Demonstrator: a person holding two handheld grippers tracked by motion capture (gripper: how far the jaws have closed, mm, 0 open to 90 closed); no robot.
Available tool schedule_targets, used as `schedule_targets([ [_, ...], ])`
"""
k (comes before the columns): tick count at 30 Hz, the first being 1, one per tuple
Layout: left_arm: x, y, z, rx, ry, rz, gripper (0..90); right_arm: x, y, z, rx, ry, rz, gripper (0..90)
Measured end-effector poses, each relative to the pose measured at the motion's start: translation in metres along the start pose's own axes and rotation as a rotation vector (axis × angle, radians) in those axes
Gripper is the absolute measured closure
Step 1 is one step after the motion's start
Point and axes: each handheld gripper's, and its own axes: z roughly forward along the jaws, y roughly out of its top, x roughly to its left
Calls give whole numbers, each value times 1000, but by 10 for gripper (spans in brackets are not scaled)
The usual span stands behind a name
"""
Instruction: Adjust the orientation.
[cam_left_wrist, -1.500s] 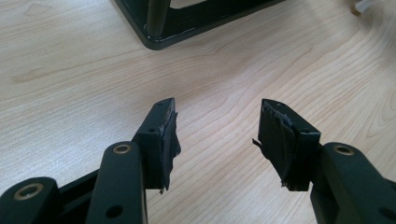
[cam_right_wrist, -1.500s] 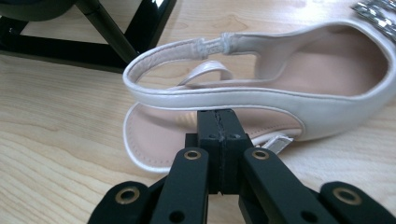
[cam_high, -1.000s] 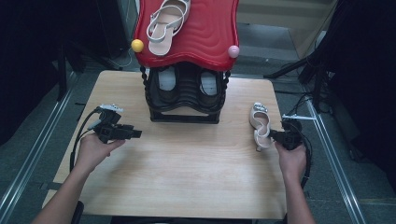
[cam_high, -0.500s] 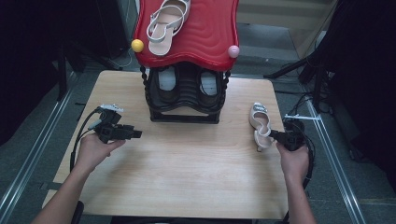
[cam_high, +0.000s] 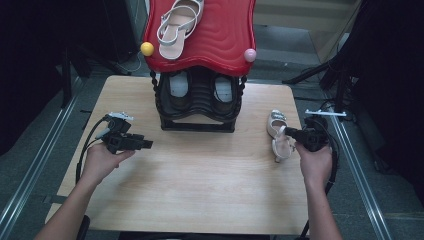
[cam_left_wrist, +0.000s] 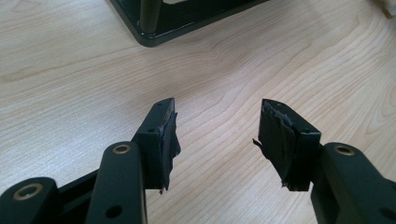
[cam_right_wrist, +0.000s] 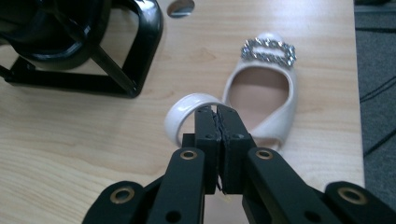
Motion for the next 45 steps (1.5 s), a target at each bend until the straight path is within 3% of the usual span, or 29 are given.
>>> schedule_targets([
  [3, 0, -1, 0, 2, 2, -1, 471, 6, 8, -4, -22, 20, 0, 889],
  [8, -1, 0, 1, 2, 1, 3, 471, 12, 16, -7, -30, 10, -27, 892],
  [17, -1, -1, 2, 3, 5, 7, 471, 6, 10, 35, 21, -27, -4, 866],
  [20, -1, -1, 1, 6, 4, 5, 471, 4, 8, 43, 23, -39, -4, 828],
  [21, -1, -1, 1, 5, 4, 5, 471, 2, 5, 49, 10, -45, 1, 774],
  [28, -1, -1, 2, 10, 5, 8, 471, -4, 0, 62, 14, -52, 16, 738],
  [45, -1, -2, 2, 11, -1, 2, 471, -4, -9, 91, 62, -94, 26, 798],
])
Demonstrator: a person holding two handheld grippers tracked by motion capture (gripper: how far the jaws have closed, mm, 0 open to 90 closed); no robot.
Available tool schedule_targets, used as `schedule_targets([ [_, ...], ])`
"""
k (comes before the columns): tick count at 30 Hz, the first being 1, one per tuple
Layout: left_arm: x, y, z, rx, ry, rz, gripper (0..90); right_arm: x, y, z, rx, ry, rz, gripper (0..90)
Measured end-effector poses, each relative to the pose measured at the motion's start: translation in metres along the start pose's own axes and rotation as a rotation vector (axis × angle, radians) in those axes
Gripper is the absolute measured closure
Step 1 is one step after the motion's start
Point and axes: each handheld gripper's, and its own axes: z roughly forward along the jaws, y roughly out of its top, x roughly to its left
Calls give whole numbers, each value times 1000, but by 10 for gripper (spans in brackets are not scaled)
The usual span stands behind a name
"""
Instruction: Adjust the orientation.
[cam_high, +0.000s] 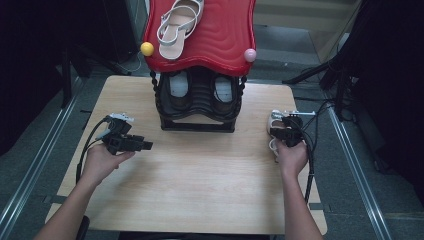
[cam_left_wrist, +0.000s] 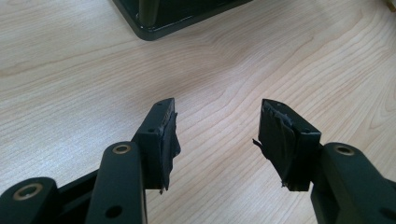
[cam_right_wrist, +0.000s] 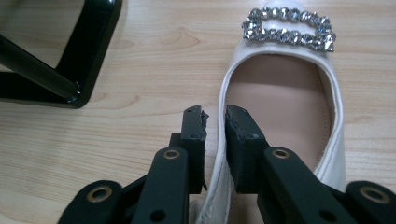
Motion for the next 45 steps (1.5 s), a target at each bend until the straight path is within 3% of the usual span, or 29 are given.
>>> schedule_targets([
  [5, 0, 0, 0, 3, -1, 5, 471, -1, 2, 2, 20, -14, 5, 841],
  [6, 0, -1, 0, 3, 0, 5, 472, -1, 3, 5, 46, -31, -6, 862],
  [12, 0, -1, -1, -7, -23, -6, 472, -1, 4, 6, 52, -29, 4, 885],
  [19, 0, -1, -1, -6, -9, -6, 472, -1, 6, 3, 56, -40, -13, 888],
  [24, 0, -1, 0, -3, -1, -3, 472, -2, 11, -7, 25, -18, -3, 888],
  [33, 1, -1, -1, -1, -5, -4, 472, 5, 19, -15, 13, 51, 0, 889],
  [45, 2, -2, -1, -1, -1, -3, 471, 15, 31, -26, -4, 105, -4, 889],
])
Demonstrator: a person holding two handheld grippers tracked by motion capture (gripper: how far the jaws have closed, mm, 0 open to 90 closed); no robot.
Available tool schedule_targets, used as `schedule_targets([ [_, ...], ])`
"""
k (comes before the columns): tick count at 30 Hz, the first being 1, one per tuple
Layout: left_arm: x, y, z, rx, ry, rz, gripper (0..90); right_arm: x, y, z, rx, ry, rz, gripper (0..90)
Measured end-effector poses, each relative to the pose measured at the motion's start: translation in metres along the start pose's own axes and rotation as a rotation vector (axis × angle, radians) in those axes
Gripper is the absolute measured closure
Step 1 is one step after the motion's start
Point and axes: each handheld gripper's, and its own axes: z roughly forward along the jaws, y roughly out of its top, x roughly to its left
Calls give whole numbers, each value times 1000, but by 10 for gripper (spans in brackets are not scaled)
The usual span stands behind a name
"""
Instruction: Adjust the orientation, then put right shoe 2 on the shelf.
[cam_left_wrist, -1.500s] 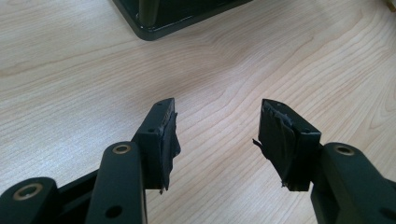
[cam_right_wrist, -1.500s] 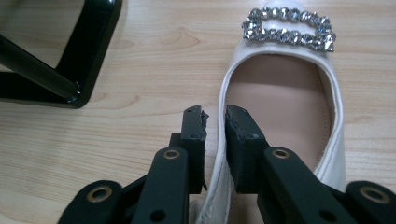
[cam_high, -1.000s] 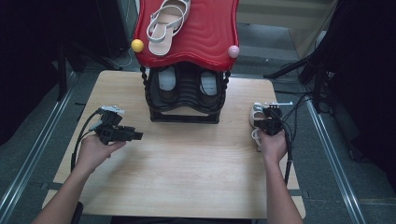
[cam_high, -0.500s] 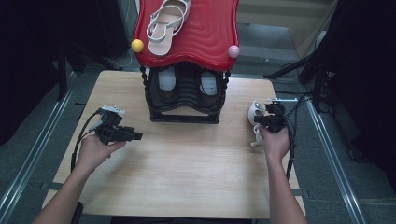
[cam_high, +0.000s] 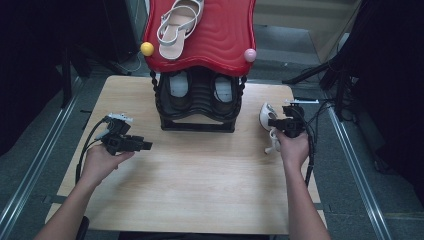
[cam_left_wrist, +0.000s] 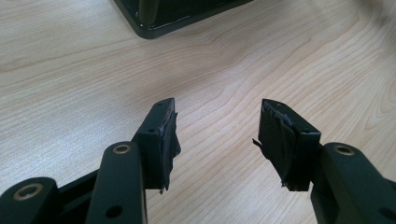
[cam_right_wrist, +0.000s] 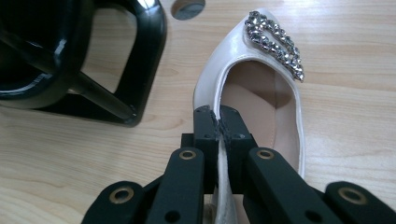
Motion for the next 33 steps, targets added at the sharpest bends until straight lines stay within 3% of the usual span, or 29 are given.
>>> schedule_targets([
  [16, 1, 0, 0, -5, -17, -10, 471, 12, 20, -17, -3, 49, -18, 889],
  [33, 1, -1, -1, -16, -23, -17, 471, 29, 68, -61, -63, 74, -51, 888],
])
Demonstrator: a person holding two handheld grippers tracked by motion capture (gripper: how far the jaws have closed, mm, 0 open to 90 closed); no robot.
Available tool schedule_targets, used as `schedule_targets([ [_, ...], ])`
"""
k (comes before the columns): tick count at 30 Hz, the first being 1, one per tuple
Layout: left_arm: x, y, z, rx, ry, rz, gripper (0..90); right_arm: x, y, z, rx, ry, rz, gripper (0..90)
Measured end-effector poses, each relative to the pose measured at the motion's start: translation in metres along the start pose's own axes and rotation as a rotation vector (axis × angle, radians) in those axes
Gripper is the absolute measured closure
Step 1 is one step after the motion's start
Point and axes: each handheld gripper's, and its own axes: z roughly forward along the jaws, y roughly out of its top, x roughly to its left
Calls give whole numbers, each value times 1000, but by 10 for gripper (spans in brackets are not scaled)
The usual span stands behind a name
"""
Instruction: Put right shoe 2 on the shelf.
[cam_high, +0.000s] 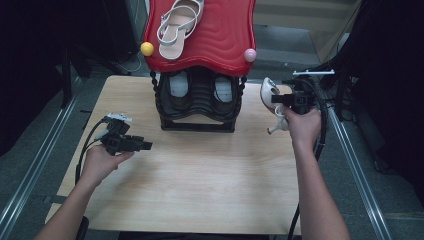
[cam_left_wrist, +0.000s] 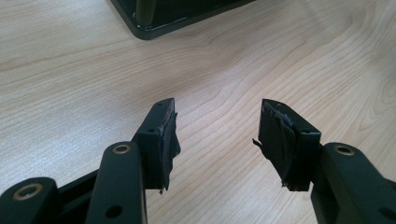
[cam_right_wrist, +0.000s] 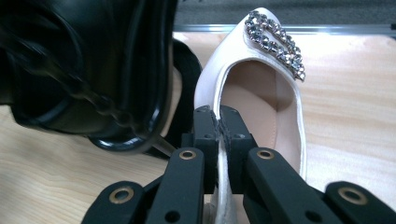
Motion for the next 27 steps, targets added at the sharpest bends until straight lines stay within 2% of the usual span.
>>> schedule_targets([
  [2, 0, 0, 0, 5, -2, 4, 471, 5, 12, -9, -14, 17, 6, 888],
  [6, -1, 0, 2, 6, -3, 6, 471, 8, 22, -16, -31, 36, 2, 888],
  [7, -1, 0, 2, 8, -4, 7, 471, 11, 29, -22, -44, 57, 9, 888],
  [9, -1, 0, 3, 8, -4, 4, 471, 12, 32, -24, -48, 64, 18, 888],
  [10, -1, 0, 3, 8, -5, 5, 471, 15, 39, -31, -70, 77, 23, 888],
  [14, -1, 0, 2, 6, -4, 5, 471, 21, 49, -39, -84, 68, 6, 888],
  [17, -1, 0, 3, 8, -7, 3, 472, 26, 65, -50, -104, 89, 17, 888],
  [20, -2, 0, 3, 13, -7, 5, 471, 29, 73, -56, -117, 81, 7, 888],
  [21, -2, 0, 3, 12, -7, 5, 472, 34, 83, -64, -135, 71, -1, 888],
  [23, -2, 0, 3, 12, -7, 5, 472, 36, 86, -67, -140, 72, -3, 888],
  [24, -2, 0, 3, 12, -8, 6, 472, 41, 96, -75, -154, 77, -4, 888],
  [27, -3, 0, 5, 23, -13, 12, 472, 45, 104, -82, -164, 84, -8, 889],
])
